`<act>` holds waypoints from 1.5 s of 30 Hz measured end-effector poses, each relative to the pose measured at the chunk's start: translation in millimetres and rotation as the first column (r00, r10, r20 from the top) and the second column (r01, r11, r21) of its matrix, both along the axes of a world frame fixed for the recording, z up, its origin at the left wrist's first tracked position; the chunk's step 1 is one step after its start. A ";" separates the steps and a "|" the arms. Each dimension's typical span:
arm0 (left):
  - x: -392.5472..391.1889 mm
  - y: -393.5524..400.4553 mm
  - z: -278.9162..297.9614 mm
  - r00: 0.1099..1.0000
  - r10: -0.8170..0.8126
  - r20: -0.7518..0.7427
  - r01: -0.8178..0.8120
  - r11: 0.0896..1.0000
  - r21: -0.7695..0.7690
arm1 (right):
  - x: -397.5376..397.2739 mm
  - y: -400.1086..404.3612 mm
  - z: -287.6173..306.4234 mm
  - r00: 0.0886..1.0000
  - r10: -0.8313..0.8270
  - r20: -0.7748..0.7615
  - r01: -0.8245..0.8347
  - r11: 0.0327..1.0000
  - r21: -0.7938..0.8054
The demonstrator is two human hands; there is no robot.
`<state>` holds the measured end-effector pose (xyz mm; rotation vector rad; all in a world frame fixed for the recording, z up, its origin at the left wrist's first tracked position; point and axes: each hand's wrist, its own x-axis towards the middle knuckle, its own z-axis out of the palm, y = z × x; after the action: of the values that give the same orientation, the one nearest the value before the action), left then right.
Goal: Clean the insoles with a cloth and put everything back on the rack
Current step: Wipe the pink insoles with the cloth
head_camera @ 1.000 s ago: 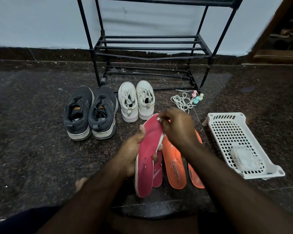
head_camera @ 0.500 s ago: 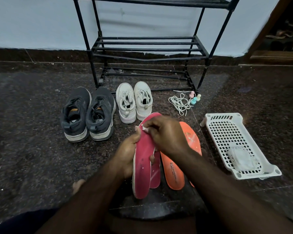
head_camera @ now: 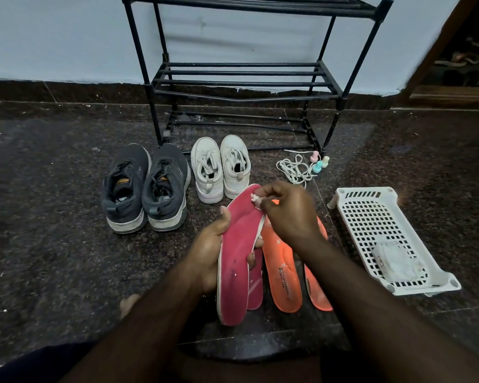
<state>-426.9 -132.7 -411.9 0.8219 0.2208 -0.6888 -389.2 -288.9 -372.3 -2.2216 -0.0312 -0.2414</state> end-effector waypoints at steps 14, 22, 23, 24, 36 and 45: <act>-4.4 -7.6 5.2 0.998 0.043 -0.054 -0.043 0.999 0.009 | 0.8 5.0 2.0 0.989 0.062 0.135 -0.020 0.956 -0.293; 1.8 -9.8 -3.5 0.992 0.099 -0.076 -0.106 0.990 -0.089 | -9.5 21.2 6.2 0.989 0.136 0.056 -0.113 0.948 -0.298; 1.9 -10.6 -4.1 0.991 0.107 -0.086 -0.115 0.989 -0.095 | -10.0 22.8 6.5 0.990 0.128 0.067 -0.100 0.944 -0.316; 1.5 -10.9 -4.0 0.988 0.119 -0.098 -0.129 0.985 -0.112 | -12.8 26.7 5.5 0.988 0.145 0.043 -0.123 0.934 -0.335; 5.0 1.9 2.1 0.953 0.266 -0.141 -0.285 0.950 -0.132 | -37.7 47.9 1.7 0.959 0.256 -0.122 -0.283 0.898 -0.337; 3.7 3.5 6.9 0.937 0.318 -0.144 -0.333 0.938 -0.098 | -39.7 50.6 4.4 0.964 0.236 -0.123 -0.261 0.926 -0.274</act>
<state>-423.2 -129.2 -404.9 0.6063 0.4164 -0.4354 -428.9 -238.3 -367.9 -2.4858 -0.3176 0.0031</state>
